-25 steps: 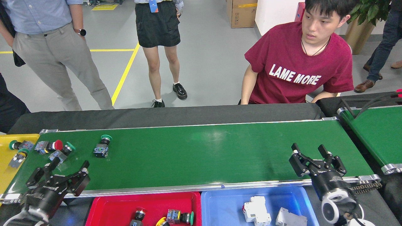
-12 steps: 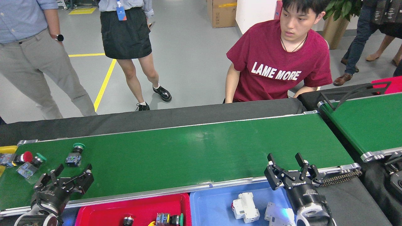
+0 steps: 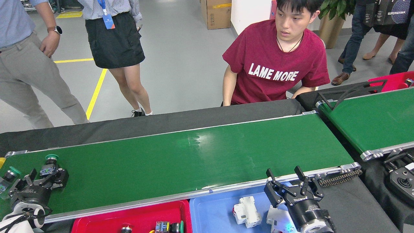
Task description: Pick switch part from conveyor to tray
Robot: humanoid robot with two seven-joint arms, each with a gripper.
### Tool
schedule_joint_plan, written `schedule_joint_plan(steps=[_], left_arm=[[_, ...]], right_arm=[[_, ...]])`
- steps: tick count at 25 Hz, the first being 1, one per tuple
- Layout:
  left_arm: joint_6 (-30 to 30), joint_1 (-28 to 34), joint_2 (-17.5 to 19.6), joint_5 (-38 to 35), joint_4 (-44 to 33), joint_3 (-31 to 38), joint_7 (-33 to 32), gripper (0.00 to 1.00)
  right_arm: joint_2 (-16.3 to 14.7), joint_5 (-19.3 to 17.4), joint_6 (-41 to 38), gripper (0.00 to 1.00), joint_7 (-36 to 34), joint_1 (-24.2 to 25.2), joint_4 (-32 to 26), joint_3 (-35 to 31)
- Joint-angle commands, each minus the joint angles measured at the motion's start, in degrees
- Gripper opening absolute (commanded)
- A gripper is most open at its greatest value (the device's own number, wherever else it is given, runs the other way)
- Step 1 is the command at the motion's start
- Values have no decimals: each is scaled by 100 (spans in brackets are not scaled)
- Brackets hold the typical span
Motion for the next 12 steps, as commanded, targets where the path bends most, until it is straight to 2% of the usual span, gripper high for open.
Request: schedule_joint_plan(steps=[1,4,8,10,12], left_arm=[[-102,-40,49,8,-58,-105,334,3],[-551,189,23,26,-515,-298,396,2],[-2238,1577,58,122,-2510,-219,369,8],[-2862,2315,14,193,-3546,-122,317,22],[-3012,2799,-30,201,-4162,-140,281,47]], right_arm=[[-23,7,-14,98,-58,-50,-82,-6],[-14,7,13,98,-58,-42,-82,-24],[-14,-1,48,98,-58,-24,-91,-261],[-14,-1,48,98,-58,55,-82,-437],[-5,-10,48,98,-58,117,-91,-560]])
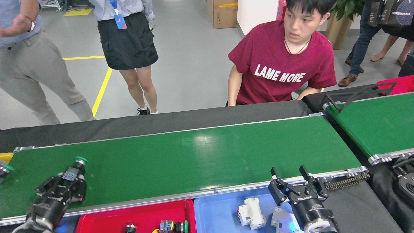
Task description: Pick switch part from conveyor to tray
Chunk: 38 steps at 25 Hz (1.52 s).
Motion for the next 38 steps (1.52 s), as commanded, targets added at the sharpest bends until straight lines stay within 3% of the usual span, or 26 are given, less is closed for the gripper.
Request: schedule_joint_plan(steps=[1,2,3,5,9,12,15,20,26,29,34,38], left_arm=[[-399,333,-68,23,-635,7,-60,58],[-381,517,-208,15,-907,7,-77,86],[-363,597,-367,6,-1057,15,-86,100],[-399,729,-692,15,-1277,33,-86,100],[-319,878,-815,15,-1374,218,-60,100],[-47,878,-1079,23,-1374,806,-42,100],[647,869,-1351,-3,-1321,1510,-42,100],[1403,887,-1334,-12,-1119,1782,-24,100],[1394,931,-1299,6,-1127,1703,-24,100],[1342,948,-1290,-12,-1136,1685,-33,100],[1298,948,-1281,-3,-1154,1677,-68,100],[1087,957,-1290,-3,-1163,1677,-77,100]], right_arm=[[-6,-9,5,98,-48,31,-90,-168],[-6,-18,5,98,-48,93,-90,-203],[-6,-9,5,98,-48,111,-90,-203],[-6,-9,13,98,-48,154,-90,-212],[-6,-18,13,98,-48,225,-98,-247],[-6,-18,13,98,-48,234,-107,-256],[-6,-18,5,98,-48,234,-169,-265],[-15,-18,5,98,-39,251,-362,-282],[-23,-18,-39,98,-48,840,-801,-282],[-23,26,-22,98,-145,866,-810,-273],[12,448,101,98,-356,858,-819,-282],[20,457,216,98,-400,849,-819,-291]])
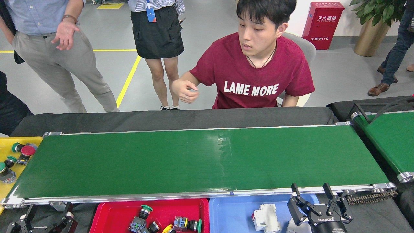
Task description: Pick switch part from conveyor to tray
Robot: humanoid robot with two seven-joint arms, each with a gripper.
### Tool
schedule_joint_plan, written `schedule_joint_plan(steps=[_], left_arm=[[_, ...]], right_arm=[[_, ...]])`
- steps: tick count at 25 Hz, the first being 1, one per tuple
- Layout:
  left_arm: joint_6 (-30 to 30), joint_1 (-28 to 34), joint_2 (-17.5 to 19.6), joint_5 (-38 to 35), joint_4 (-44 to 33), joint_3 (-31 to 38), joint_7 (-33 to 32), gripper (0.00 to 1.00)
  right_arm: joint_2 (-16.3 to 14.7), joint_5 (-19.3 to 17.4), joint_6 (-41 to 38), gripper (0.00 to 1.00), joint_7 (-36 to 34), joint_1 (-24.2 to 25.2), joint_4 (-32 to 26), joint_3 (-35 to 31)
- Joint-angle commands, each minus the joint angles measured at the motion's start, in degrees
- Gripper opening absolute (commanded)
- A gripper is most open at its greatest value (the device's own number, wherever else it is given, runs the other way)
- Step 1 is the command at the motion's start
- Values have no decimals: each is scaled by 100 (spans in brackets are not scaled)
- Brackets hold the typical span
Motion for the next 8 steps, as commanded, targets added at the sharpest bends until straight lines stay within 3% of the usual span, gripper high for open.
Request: schedule_joint_plan(steps=[1,8], left_arm=[[-137,7,69,6,-80,20,5,100],[-155,182,78,24,-80,81,5,100]], right_arm=[[16,4,54,98,-66,-42,-93,-48],[7,4,19,98,-136,-42,-101,-48]])
